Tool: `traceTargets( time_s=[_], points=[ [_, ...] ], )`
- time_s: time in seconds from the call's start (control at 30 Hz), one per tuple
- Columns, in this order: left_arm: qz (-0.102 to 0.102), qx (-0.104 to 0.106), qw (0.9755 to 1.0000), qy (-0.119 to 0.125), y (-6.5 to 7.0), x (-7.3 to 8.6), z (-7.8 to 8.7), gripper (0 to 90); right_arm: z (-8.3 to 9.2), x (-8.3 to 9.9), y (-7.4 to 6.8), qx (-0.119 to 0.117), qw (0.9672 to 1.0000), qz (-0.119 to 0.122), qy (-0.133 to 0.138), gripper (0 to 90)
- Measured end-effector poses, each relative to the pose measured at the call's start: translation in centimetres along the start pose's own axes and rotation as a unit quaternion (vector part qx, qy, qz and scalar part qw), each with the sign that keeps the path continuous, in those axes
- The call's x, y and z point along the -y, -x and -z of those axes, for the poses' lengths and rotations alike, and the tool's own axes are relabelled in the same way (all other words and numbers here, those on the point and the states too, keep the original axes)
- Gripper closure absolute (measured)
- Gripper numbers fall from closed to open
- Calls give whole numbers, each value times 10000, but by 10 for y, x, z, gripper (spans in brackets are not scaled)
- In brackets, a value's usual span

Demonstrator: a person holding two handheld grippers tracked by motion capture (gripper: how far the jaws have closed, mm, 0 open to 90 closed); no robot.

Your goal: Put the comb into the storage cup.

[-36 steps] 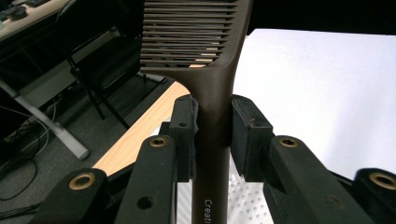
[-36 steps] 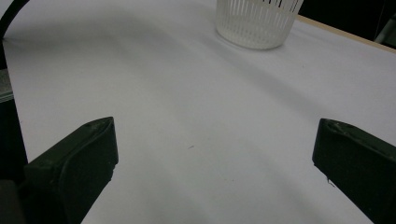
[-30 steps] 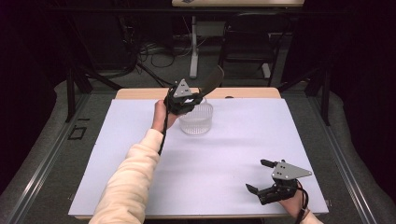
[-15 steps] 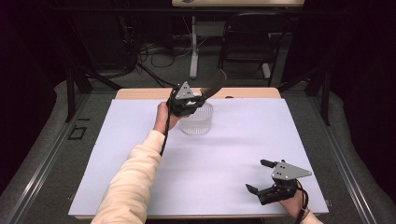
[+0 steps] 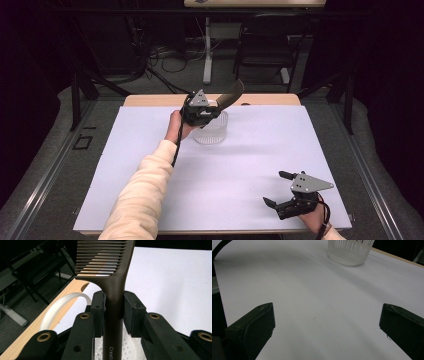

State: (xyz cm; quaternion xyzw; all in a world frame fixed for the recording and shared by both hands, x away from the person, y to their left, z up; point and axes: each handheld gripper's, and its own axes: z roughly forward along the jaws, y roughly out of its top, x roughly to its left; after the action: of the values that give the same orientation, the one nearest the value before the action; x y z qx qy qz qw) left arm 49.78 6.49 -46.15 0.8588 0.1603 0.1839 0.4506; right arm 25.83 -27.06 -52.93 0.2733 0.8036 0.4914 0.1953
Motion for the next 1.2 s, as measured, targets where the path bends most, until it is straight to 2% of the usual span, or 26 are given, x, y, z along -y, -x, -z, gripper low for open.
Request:
traceTargets(
  time_s=[0.9,1.2],
  points=[
    [-13,99,9992,-379,-3,9,-12,718,1,0,0,8,10000,-6,3,0],
    [-117,182,9981,-575,-3,9,-16,717,1,0,1,14,10000,-6,-24,0]
  ],
)
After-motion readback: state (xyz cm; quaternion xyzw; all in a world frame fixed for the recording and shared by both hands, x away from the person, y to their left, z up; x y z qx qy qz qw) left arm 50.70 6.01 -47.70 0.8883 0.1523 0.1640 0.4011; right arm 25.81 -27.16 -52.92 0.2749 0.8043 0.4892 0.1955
